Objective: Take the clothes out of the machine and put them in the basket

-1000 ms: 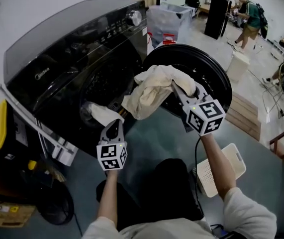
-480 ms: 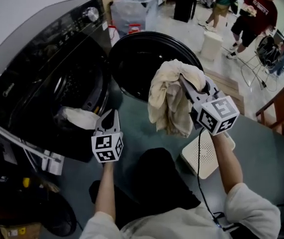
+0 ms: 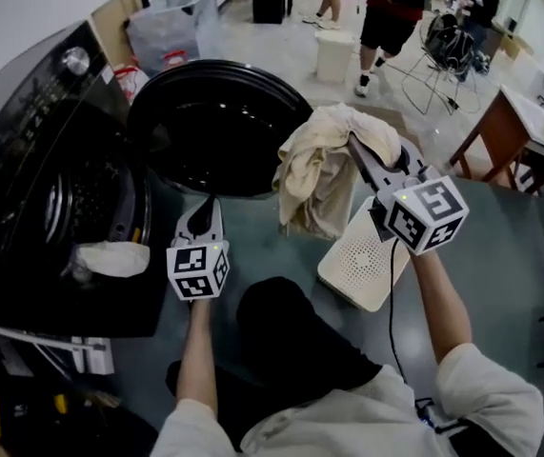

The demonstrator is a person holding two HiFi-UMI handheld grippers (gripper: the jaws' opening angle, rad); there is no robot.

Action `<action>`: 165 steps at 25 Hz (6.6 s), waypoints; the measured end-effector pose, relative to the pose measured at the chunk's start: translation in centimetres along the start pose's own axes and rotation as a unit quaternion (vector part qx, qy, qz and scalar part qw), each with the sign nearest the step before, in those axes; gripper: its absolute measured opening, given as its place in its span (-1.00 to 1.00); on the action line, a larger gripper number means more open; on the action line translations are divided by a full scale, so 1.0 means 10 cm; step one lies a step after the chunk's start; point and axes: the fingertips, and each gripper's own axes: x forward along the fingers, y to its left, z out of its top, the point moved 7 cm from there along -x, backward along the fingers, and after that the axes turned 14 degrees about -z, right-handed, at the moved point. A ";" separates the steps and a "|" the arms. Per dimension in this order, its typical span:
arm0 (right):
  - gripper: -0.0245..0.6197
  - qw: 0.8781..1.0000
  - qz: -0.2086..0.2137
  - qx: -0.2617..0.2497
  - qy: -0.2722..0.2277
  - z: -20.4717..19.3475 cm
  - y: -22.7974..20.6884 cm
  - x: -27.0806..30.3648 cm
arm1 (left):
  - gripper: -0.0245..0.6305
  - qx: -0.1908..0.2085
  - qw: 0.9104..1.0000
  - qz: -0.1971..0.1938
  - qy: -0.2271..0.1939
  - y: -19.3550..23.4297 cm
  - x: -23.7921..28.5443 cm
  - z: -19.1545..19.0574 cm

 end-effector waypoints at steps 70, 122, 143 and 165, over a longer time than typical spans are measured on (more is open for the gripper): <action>-0.46 0.788 -0.164 0.081 0.588 -5.29 -0.27 -1.20 | -0.87 -0.070 0.986 -0.090 0.120 -0.29 0.74 -1.46; -0.85 0.979 0.107 -0.015 0.173 -2.66 1.89 0.57 | -0.87 -0.078 0.983 0.152 0.061 0.68 -1.15 -1.03; -0.85 0.917 0.385 -0.033 0.094 -2.09 4.58 1.25 | -0.87 -0.108 0.923 0.369 0.021 0.97 -3.09 -1.12; 0.36 0.876 0.464 -0.067 0.114 -2.04 6.30 1.72 | -0.87 -0.118 0.889 0.443 0.019 0.87 -3.67 -1.23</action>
